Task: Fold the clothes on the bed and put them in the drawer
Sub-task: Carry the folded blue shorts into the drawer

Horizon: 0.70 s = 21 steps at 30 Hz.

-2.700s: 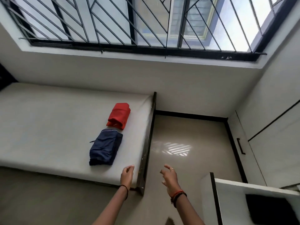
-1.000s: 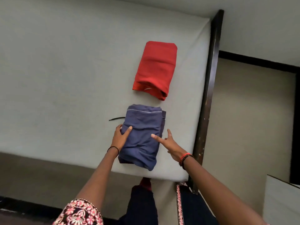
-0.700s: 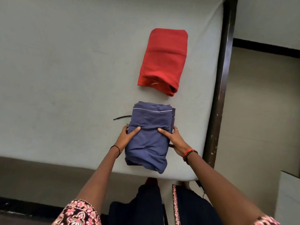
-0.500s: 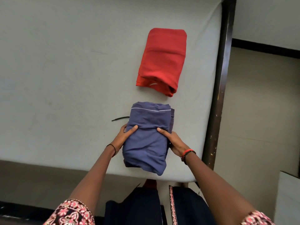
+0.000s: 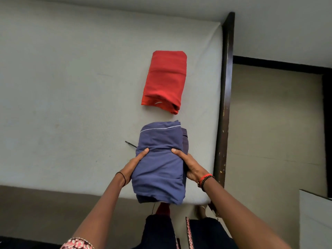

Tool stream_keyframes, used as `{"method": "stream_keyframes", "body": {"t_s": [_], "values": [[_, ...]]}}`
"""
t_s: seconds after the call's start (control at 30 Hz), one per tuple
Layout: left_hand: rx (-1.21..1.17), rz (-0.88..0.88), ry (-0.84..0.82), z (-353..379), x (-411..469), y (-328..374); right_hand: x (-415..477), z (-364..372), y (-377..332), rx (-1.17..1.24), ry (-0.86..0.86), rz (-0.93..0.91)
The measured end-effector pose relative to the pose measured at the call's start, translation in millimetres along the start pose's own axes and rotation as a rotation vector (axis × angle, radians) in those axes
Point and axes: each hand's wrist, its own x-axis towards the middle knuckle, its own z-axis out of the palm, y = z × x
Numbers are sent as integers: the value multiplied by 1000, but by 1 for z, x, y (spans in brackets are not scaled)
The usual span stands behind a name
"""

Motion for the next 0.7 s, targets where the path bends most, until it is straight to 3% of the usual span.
{"method": "stream_keyframes", "body": {"t_s": [0.2,0.7], "values": [[30,131,171,50,-39,-7,-64,-21,-11,28,16,-44],[6,253,-158,268,-174,41,-270,-136,-96,66,-5,-275]]}}
